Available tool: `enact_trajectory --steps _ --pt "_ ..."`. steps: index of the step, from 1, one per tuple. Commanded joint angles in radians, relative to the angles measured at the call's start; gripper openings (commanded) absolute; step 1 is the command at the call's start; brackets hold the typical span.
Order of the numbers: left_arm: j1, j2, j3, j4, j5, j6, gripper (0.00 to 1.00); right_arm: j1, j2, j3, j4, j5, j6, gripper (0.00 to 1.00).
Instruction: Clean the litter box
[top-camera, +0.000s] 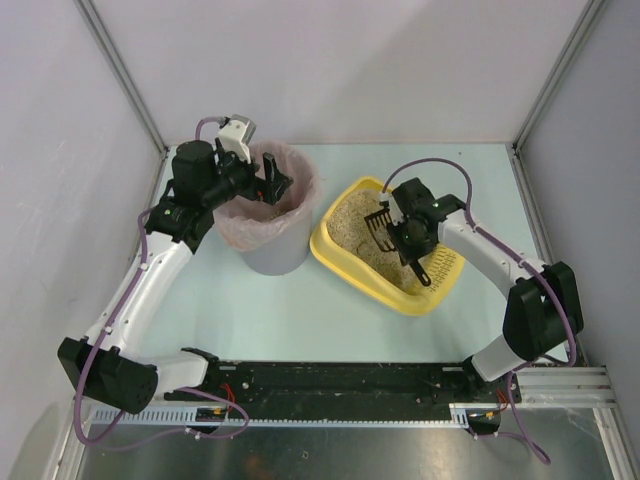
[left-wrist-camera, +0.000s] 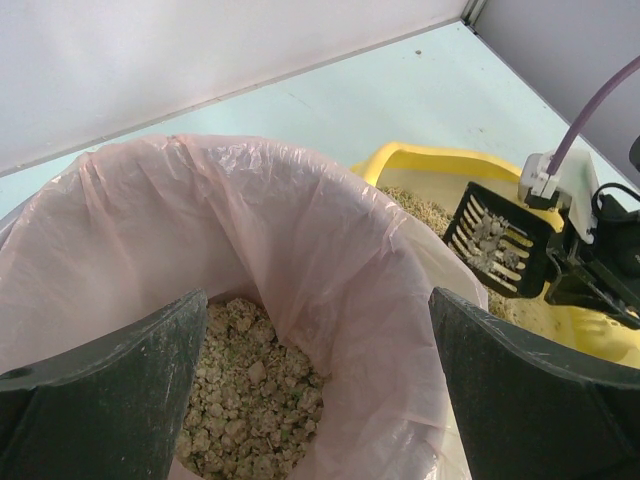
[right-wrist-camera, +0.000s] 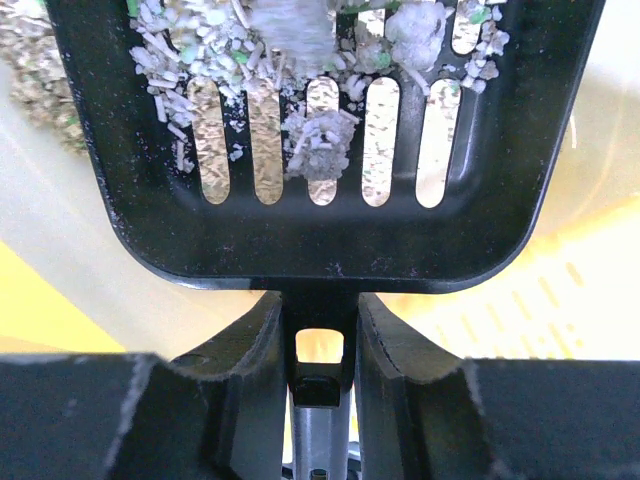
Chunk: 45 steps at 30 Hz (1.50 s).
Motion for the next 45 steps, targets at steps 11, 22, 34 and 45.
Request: enact_trajectory --steps 11,22,34,45 --pt "-0.006 -0.007 -0.006 0.019 0.021 0.009 0.96 -0.045 -0.023 0.003 0.007 -0.056 0.007 0.0" --pt "-0.006 -0.022 -0.009 0.02 -0.014 0.009 0.96 0.004 0.005 -0.001 0.002 -0.008 -0.008 0.0" --pt "-0.006 -0.022 -0.015 0.025 -0.03 0.013 0.97 -0.097 0.036 -0.003 0.028 -0.085 0.008 0.0" --pt "0.115 -0.021 -0.006 0.037 0.068 -0.04 1.0 -0.027 0.028 -0.001 0.006 -0.044 0.004 0.0"
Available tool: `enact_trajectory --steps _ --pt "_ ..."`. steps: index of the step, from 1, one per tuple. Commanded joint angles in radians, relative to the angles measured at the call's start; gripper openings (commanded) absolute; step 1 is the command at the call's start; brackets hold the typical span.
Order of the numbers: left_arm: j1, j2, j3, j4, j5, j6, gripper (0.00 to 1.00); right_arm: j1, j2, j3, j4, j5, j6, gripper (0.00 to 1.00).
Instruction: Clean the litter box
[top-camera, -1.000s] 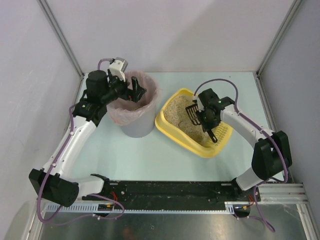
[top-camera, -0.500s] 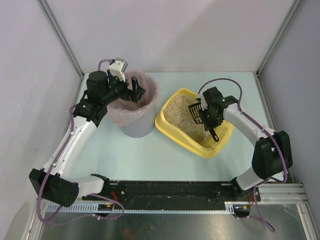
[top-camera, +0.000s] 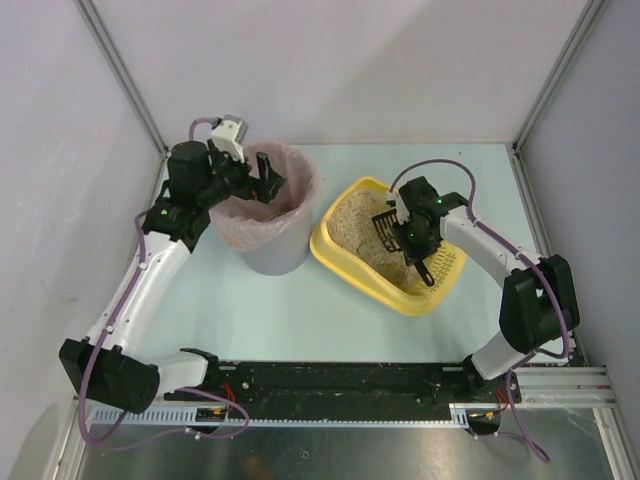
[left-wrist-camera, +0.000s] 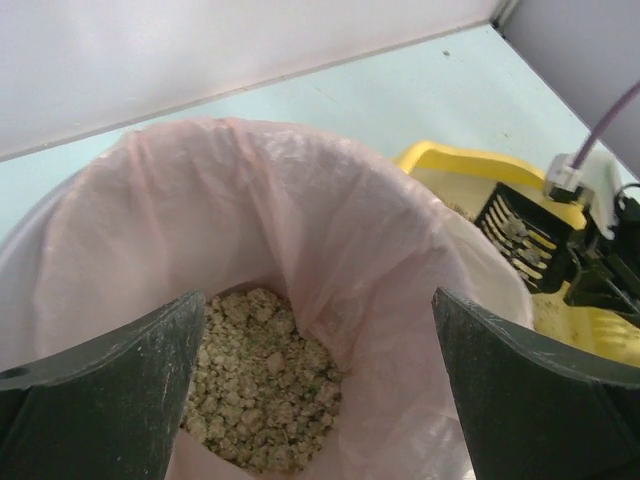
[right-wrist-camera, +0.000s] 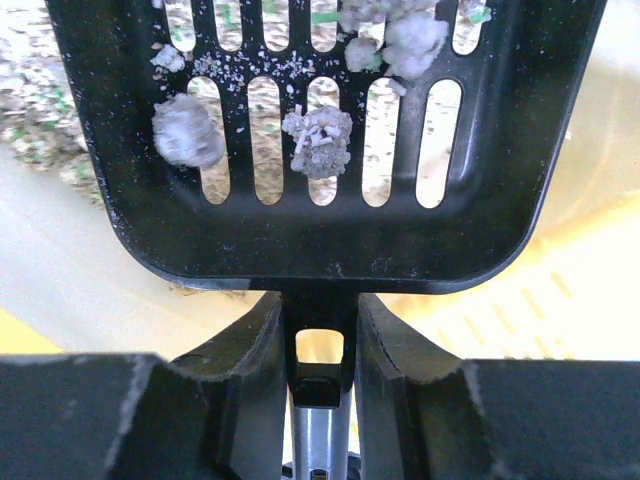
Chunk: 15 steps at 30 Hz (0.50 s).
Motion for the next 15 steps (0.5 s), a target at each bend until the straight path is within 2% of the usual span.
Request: enact_trajectory --steps 1,4,8,15 --pt "0.128 -0.011 0.009 0.039 0.1 -0.051 1.0 0.022 -0.014 0.005 -0.014 0.055 0.006 0.0" --pt "0.19 -0.011 0.005 0.04 0.079 -0.054 1.0 0.027 -0.018 0.005 -0.037 0.089 0.008 0.0" --pt "0.225 -0.035 -0.008 0.043 -0.025 -0.008 1.0 0.027 -0.061 0.005 -0.044 0.091 0.017 0.0" --pt "0.308 0.043 0.011 0.003 -0.009 0.022 1.0 0.044 -0.135 0.054 -0.106 0.085 0.045 0.0"
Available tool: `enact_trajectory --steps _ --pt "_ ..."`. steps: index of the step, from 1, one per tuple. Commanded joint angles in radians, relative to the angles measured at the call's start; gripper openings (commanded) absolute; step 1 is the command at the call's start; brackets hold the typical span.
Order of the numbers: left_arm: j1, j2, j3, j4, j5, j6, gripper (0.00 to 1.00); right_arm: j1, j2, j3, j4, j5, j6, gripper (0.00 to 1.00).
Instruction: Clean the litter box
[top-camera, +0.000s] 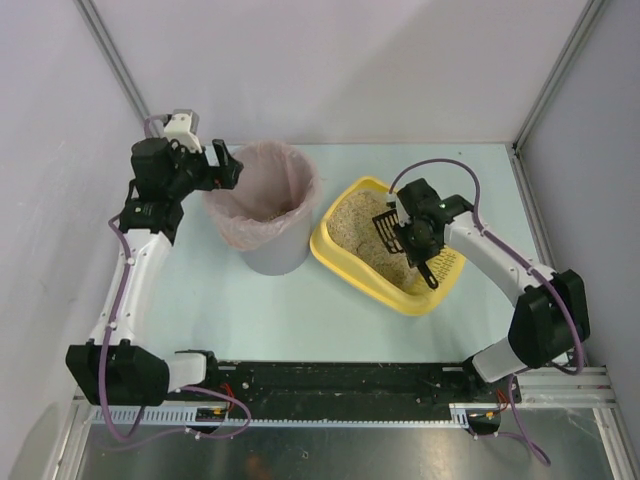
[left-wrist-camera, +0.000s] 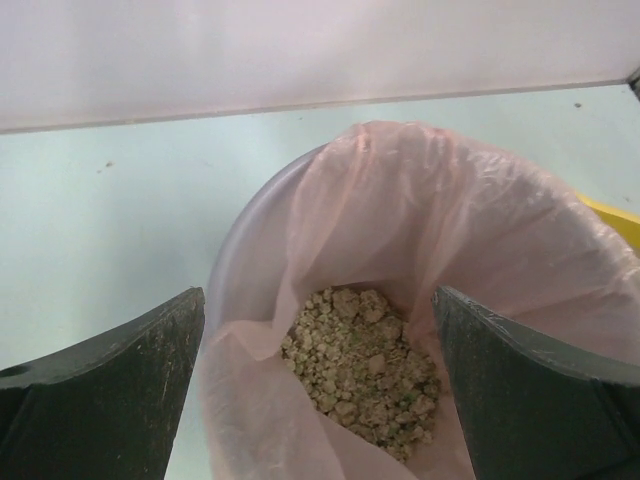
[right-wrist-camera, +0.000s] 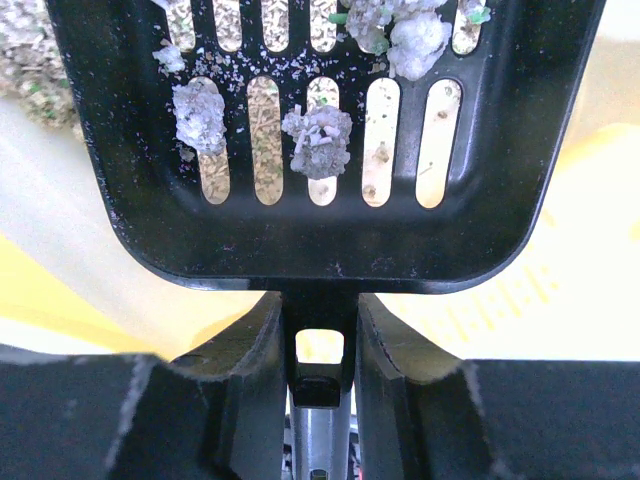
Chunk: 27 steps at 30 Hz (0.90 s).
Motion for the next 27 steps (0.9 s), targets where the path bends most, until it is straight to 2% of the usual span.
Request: enact_trajectory --steps 1,7,11,12,17,20,21,27 --pt "0.053 0.046 0.021 -0.014 -0.009 0.041 1.0 0.017 -0.074 0.059 -0.058 0.014 0.028 0.0" --pt "0.055 0.062 0.021 -0.038 -0.096 0.084 1.0 0.039 -0.088 0.122 -0.131 0.017 0.028 0.0" --pt "0.055 0.097 0.033 -0.058 -0.069 0.086 0.95 0.059 -0.108 0.162 -0.148 0.022 0.03 0.0" --pt "0.055 0.104 0.036 -0.06 -0.061 0.081 0.88 0.062 -0.109 0.168 -0.154 0.025 0.03 0.0" --pt "0.055 0.131 0.044 -0.066 -0.035 0.07 0.71 0.076 -0.11 0.232 -0.19 0.034 0.051 0.0" --pt "0.044 0.132 0.045 -0.074 -0.044 0.073 0.54 0.083 -0.102 0.26 -0.219 0.034 0.051 0.0" --pt "0.035 0.129 0.045 -0.074 -0.054 0.075 0.44 0.089 -0.096 0.281 -0.235 0.038 0.053 0.0" --pt "-0.026 0.111 0.021 -0.081 -0.084 0.076 0.21 0.099 -0.065 0.37 -0.311 0.069 0.053 0.0"
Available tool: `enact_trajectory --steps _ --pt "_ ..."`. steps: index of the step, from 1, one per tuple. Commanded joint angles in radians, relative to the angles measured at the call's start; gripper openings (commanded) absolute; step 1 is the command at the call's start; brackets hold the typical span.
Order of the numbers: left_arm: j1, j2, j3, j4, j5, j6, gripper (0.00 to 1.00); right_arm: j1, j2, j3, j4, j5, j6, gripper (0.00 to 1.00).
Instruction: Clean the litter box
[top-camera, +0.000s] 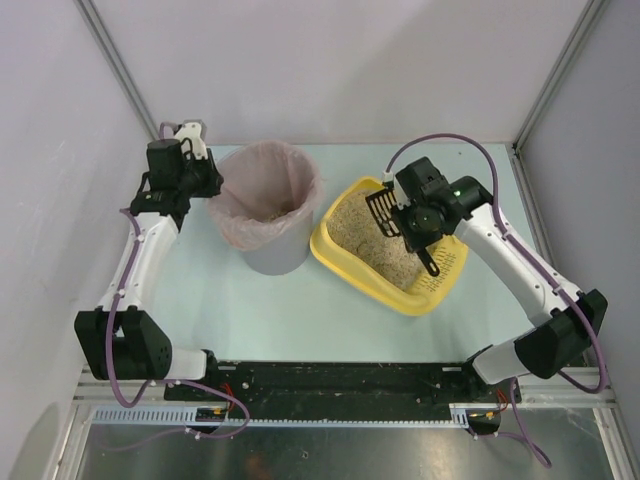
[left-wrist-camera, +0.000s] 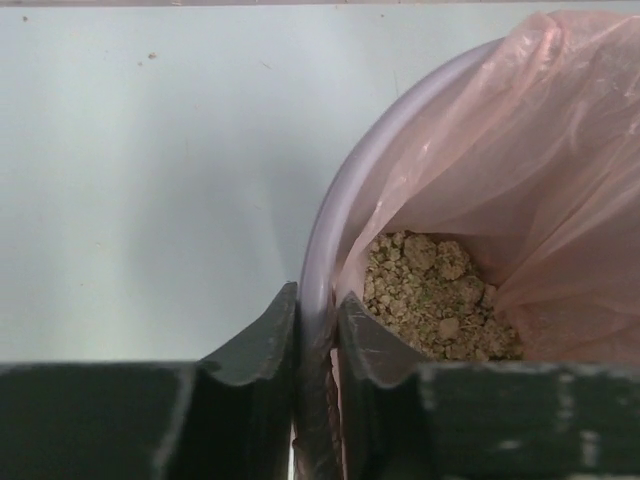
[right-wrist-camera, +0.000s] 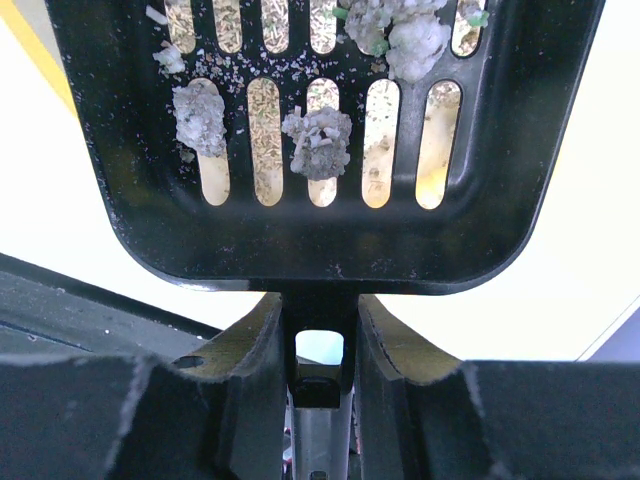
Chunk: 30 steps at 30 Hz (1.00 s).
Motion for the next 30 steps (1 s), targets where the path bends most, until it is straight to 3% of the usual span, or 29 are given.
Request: enact_trajectory --steps 1,9,14,19,30 --pt "-0.06 -0.03 0.02 -0.001 0.015 0.021 0.19 0.009 0.019 0.129 -0.077 0.041 0.013 0.0" --pt "-0.064 -0.034 0.029 -0.006 0.042 -0.003 0.0 0.018 0.145 0.355 -0.166 0.038 0.016 0.0" --pt "-0.064 -0.037 0.029 -0.007 0.064 -0.009 0.0 0.056 0.273 0.566 -0.224 0.039 0.022 0.0" --pt "-0.064 -0.048 0.028 -0.006 0.07 -0.009 0.0 0.113 0.465 0.894 -0.312 0.051 0.016 0.0" --pt "-0.064 -0.031 0.031 -0.012 0.093 -0.015 0.0 0.187 0.585 1.087 -0.296 0.038 0.032 0.0"
